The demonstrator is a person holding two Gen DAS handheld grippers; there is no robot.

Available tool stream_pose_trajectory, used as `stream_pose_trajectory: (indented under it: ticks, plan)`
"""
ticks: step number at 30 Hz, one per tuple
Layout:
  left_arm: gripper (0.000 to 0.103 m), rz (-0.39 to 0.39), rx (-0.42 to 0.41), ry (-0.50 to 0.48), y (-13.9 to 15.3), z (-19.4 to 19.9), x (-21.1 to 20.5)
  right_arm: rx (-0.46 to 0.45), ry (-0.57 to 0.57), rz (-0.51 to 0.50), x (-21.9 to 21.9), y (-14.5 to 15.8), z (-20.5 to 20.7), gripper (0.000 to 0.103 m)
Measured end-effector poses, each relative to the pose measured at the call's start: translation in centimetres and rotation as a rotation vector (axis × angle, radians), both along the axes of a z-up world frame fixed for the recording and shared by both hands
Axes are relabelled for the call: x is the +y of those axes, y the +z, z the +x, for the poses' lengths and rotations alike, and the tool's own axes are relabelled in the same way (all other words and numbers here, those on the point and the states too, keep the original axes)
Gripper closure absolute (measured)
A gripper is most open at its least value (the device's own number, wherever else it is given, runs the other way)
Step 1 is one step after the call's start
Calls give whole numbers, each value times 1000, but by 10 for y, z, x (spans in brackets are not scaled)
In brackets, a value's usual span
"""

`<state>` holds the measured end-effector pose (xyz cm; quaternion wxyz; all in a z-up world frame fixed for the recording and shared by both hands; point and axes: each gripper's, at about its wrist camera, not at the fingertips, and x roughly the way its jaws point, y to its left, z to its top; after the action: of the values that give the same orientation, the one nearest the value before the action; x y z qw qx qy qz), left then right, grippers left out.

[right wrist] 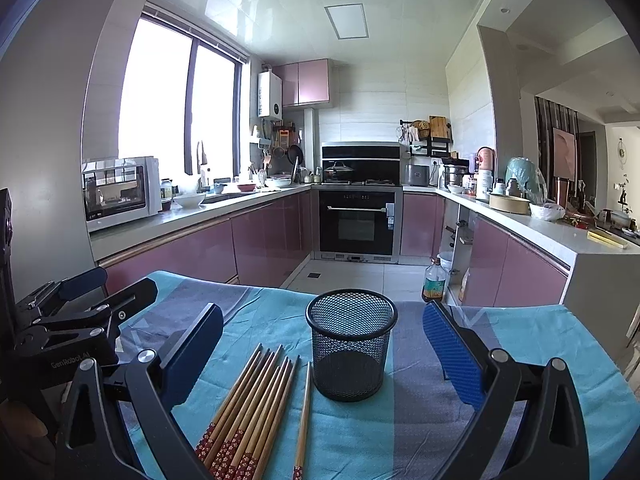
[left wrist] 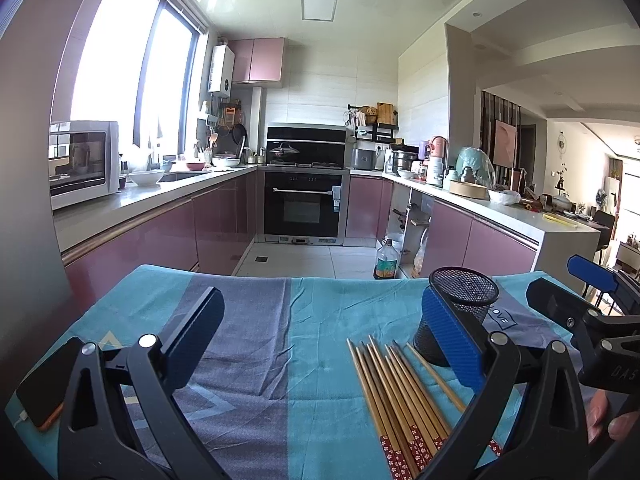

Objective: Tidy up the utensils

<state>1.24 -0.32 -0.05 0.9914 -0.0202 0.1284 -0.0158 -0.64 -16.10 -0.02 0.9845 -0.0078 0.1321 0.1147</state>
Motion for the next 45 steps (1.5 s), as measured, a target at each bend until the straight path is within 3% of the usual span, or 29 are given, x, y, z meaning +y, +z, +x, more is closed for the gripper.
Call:
stream_pose_trajectory:
  ticks: [19, 23, 28, 31, 36, 41, 45]
  plan:
    - [6, 16, 24, -3, -3, 10, -2, 44, 8, -14, -2, -2, 7, 6]
    - [6, 43, 87, -18, -8, 18, -1, 113, 31, -20, 0, -9, 16, 6]
    - [6, 65, 217, -59, -25, 35, 0, 286, 77, -70, 11, -30, 38, 6]
    - [8, 85, 314, -81, -38, 49, 0, 387, 96, -100, 16, -47, 51, 15]
    - [16, 114, 439, -140, -64, 67, -8, 543, 117, -90, 17, -71, 73, 42]
    - [29, 121, 543, -199, -89, 87, -20, 624, 122, -97, 18, -86, 84, 57]
    - [37, 116, 599, -222, -103, 99, -26, 654, 113, -104, 20, -92, 90, 61]
